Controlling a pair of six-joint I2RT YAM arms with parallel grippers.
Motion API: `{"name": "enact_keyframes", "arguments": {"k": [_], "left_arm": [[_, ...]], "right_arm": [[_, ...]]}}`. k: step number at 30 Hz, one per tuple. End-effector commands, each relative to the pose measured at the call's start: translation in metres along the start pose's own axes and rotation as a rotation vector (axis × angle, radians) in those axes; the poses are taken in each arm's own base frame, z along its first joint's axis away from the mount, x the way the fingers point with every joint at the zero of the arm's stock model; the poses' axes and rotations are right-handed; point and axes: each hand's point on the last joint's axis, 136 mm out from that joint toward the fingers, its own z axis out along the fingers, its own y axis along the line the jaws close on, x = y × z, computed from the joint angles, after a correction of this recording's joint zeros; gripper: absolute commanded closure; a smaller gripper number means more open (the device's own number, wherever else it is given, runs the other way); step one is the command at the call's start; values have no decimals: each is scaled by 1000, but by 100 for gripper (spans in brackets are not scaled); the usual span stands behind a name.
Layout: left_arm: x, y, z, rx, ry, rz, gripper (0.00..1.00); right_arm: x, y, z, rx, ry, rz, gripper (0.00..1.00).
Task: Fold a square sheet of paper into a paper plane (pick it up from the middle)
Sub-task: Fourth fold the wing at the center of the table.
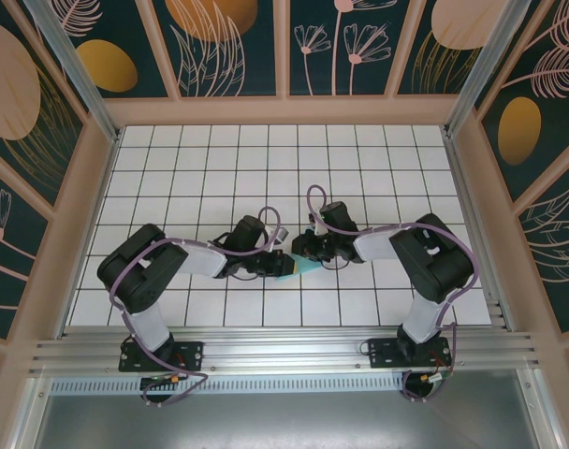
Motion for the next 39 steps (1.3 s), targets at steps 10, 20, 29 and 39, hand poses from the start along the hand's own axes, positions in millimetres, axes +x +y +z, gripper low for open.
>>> {"name": "enact_keyframes", "arguments": {"k": [10, 20, 29, 39], "left_arm": [[37, 49, -6, -172, 55, -15, 85], [56, 55, -15, -188, 88, -22, 85], [74, 68, -30, -267, 108, -23, 85], [36, 20, -46, -169, -43, 27, 85]], "right_arm": [[38, -83, 8, 278, 82, 90, 79], [36, -84, 9, 283, 82, 90, 79], [37, -86, 9, 293, 81, 94, 79], [36, -84, 8, 289, 79, 93, 79]]}}
